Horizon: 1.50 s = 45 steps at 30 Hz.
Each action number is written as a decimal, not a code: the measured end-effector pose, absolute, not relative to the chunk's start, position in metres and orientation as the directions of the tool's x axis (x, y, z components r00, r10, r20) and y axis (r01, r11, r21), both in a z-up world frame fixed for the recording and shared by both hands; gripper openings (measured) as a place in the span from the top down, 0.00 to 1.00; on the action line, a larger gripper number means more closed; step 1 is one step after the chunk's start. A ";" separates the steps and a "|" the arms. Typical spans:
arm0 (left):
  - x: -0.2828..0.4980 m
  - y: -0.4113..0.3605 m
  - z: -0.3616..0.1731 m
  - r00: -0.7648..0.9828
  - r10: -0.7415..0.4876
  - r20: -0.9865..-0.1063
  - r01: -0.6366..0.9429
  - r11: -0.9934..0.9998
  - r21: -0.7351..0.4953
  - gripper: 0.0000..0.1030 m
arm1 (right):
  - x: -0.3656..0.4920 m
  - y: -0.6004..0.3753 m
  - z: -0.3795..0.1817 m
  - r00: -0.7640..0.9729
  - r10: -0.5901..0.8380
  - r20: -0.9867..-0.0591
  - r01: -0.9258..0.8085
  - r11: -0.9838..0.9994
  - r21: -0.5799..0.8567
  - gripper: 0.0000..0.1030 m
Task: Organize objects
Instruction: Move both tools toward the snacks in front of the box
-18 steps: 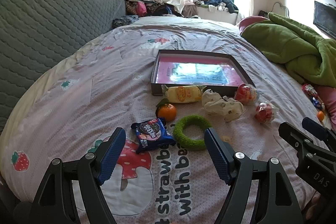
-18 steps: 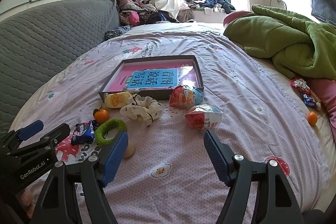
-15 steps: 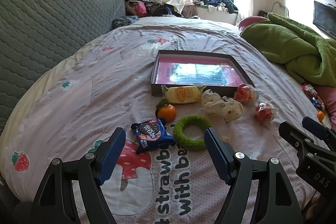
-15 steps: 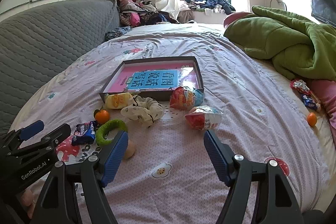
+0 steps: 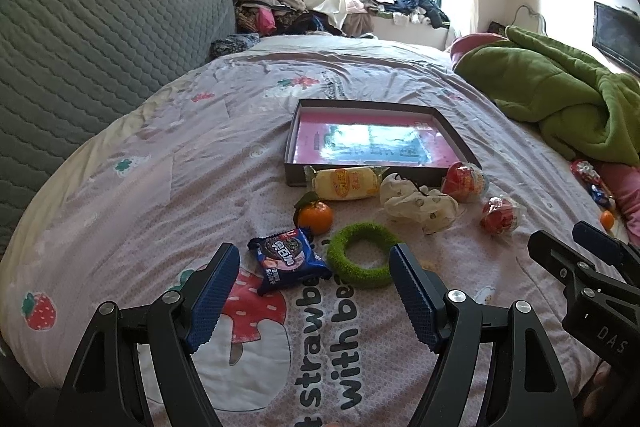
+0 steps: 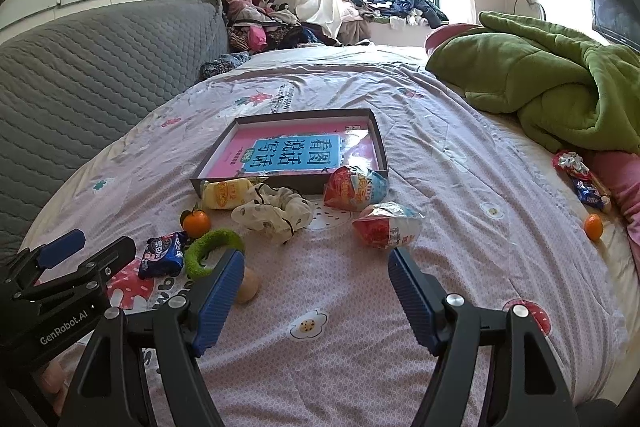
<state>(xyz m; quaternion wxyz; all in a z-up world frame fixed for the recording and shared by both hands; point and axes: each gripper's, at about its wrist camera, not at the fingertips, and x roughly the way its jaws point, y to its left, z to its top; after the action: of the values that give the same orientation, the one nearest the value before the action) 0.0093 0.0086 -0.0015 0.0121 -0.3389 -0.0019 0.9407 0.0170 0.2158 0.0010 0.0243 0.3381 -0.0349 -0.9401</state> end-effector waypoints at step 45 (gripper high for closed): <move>-0.043 -0.040 -0.066 -0.632 0.102 -0.768 -0.034 -0.994 -0.104 0.24 | -0.017 0.165 -0.051 -0.673 -0.126 -0.729 0.123 -0.991 0.057 0.28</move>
<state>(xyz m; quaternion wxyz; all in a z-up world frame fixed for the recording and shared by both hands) -0.0433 -0.0403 -0.0655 0.0376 -0.4271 -0.0396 0.9025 -0.0166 0.1655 -0.0505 0.0680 0.3987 -0.0017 -0.9145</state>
